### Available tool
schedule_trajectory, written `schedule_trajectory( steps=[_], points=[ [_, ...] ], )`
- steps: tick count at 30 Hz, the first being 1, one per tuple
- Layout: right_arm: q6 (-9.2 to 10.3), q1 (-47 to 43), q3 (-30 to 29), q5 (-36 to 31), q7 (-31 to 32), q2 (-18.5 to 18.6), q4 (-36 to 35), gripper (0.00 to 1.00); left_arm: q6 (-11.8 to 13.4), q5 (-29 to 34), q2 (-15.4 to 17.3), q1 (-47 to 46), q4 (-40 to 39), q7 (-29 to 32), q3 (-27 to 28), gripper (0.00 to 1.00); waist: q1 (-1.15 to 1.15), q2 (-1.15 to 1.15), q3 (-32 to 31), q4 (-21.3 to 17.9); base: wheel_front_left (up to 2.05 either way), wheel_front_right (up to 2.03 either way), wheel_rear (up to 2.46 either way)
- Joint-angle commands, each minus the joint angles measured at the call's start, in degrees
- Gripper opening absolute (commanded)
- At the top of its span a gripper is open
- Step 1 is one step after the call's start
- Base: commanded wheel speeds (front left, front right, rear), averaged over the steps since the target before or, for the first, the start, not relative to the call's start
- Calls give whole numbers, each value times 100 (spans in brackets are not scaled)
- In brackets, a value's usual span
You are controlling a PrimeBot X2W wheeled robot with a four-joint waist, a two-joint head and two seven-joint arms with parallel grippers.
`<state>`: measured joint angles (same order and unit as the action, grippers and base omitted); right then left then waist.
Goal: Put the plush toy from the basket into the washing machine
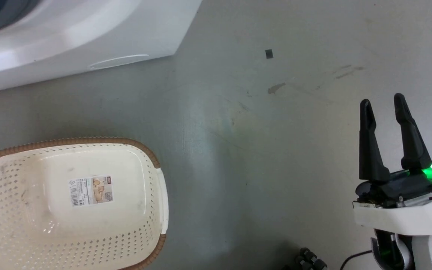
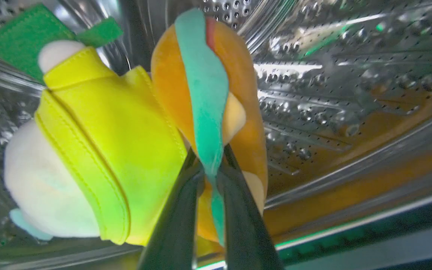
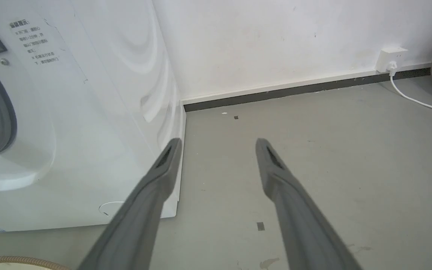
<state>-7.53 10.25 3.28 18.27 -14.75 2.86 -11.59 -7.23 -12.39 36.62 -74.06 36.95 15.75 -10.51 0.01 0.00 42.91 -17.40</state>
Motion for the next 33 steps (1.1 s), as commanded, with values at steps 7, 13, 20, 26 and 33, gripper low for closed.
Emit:
schedule_trajectory(
  steps=[7, 13, 20, 26, 33],
  points=[
    [4, 103, 47, 47, -25, 1, -34, 100, -21, -216, 65, -434, 803, 390, -75, 0, -1, 0, 100, -89, 0, 0, 0],
    [4, 79, 12, 14, -25, 1, -42, 100, -23, -423, -15, -480, 1167, 338, -219, 0, -1, 0, 72, -27, 0, 0, 0],
    [4, 84, -21, -122, -25, 1, -5, 100, -24, -667, -173, -202, 1424, -203, -495, 100, -1, 0, -319, 174, 0, 0, 0],
    [4, -11, -62, -278, -25, 1, 75, 100, -25, -1105, -416, 295, 1481, -755, -757, 100, -1, 0, -950, 405, 0, 0, 0],
    [4, -217, -142, -441, -25, 1, 206, 100, -25, -1482, -633, 1067, 1226, -1616, -1082, 100, -1, 0, -1782, 720, 0, 0, 0]
  ],
)
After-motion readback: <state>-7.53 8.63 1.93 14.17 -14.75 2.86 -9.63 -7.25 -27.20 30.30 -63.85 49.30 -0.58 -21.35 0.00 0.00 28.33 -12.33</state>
